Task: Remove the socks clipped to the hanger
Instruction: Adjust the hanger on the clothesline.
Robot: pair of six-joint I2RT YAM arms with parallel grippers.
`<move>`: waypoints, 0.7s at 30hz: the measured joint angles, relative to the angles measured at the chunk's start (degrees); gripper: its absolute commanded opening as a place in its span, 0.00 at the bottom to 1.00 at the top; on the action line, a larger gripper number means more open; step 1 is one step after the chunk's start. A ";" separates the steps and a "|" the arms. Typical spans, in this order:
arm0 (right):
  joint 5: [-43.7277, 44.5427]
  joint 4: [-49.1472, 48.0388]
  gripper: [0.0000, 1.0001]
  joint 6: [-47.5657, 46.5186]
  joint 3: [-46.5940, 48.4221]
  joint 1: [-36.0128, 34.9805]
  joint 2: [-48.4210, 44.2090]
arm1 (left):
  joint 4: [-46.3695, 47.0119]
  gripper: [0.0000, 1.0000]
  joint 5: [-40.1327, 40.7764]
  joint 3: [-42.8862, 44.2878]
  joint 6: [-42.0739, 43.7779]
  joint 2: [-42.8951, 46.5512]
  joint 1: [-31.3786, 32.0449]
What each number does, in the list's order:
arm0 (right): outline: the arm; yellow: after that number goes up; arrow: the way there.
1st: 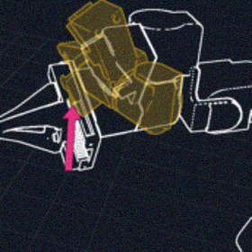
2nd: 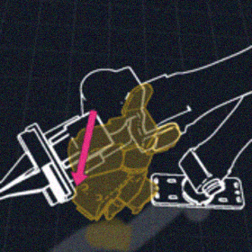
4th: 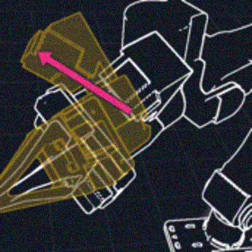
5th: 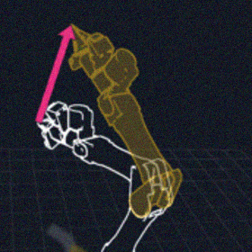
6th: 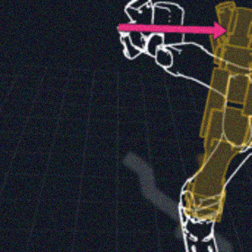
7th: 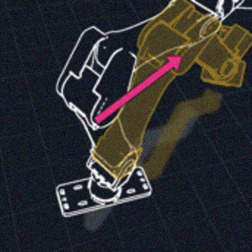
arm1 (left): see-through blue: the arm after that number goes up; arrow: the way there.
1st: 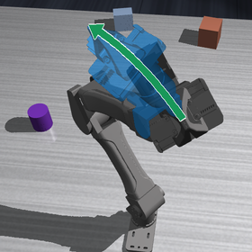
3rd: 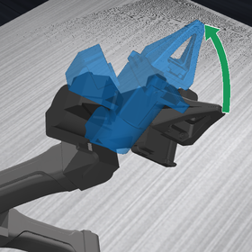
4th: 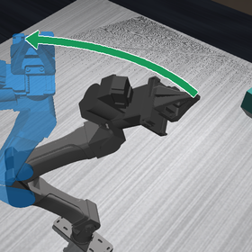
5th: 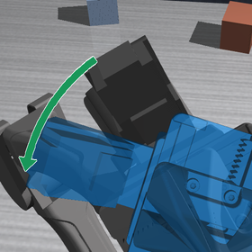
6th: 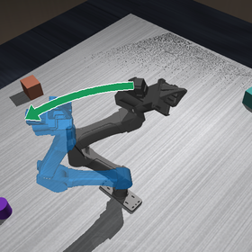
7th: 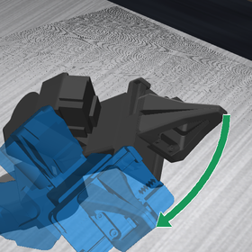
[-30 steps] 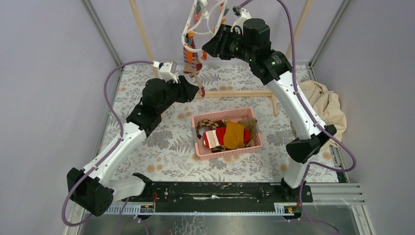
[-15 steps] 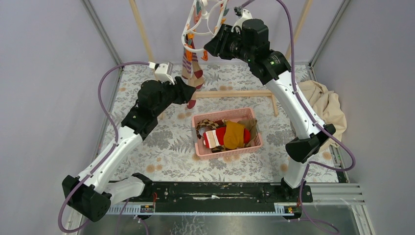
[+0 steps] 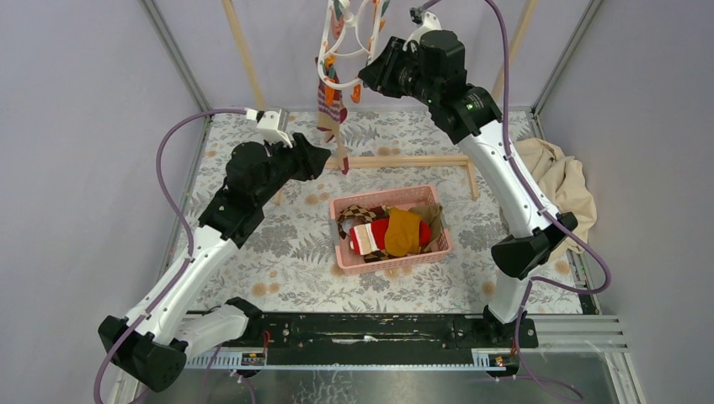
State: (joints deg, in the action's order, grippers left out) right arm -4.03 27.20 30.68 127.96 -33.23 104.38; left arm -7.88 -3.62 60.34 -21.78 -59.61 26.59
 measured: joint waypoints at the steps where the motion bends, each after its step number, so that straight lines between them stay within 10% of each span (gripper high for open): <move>1: -0.04 -0.11 0.29 0.02 -0.02 0.31 0.00 | 0.00 0.51 0.02 0.00 0.02 0.13 -0.02; 21: -6.62 -2.01 0.31 0.74 -4.13 13.97 -3.74 | -3.28 0.51 1.16 1.55 0.98 0.98 -0.02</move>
State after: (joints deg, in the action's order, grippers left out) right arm -10.66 25.19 31.42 123.83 -19.27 100.64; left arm -11.16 -2.46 61.89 -20.80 -58.63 26.57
